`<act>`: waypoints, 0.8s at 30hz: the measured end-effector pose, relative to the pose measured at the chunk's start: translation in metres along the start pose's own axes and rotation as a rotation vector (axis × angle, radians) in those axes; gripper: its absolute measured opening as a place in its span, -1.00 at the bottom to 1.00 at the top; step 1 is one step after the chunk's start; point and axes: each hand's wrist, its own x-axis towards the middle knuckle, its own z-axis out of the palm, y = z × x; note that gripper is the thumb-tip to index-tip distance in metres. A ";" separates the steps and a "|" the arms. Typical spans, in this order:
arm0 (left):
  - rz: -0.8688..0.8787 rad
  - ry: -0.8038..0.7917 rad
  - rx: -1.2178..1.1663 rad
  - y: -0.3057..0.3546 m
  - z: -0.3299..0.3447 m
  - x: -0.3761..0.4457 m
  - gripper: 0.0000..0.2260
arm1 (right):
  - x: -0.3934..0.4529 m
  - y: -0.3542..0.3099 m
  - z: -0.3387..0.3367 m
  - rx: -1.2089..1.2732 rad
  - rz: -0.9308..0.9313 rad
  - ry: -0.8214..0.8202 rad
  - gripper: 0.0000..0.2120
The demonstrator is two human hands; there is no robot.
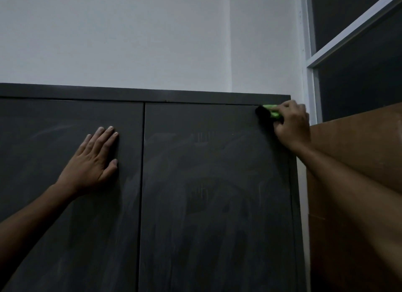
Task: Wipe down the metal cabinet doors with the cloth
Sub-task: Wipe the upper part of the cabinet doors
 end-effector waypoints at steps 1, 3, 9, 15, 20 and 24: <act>-0.001 0.001 0.001 0.000 0.000 0.000 -0.26 | 0.012 0.001 0.000 0.032 0.107 0.042 -0.65; -0.003 0.004 0.005 0.001 0.002 0.000 -0.27 | 0.026 -0.008 -0.001 0.080 0.188 0.069 -0.59; 0.005 0.015 0.014 -0.002 0.003 -0.001 -0.27 | -0.031 -0.003 -0.002 -0.014 -0.129 -0.061 -0.68; 0.019 0.020 0.038 -0.007 0.005 -0.001 -0.27 | 0.032 -0.023 -0.005 0.083 0.153 0.040 -0.59; -0.001 0.008 0.026 -0.009 0.010 -0.001 -0.27 | -0.010 -0.047 -0.006 0.082 -0.213 -0.135 -0.65; 0.014 0.004 0.037 -0.013 0.009 0.000 -0.28 | 0.003 -0.035 -0.024 0.314 -0.063 -0.067 -0.57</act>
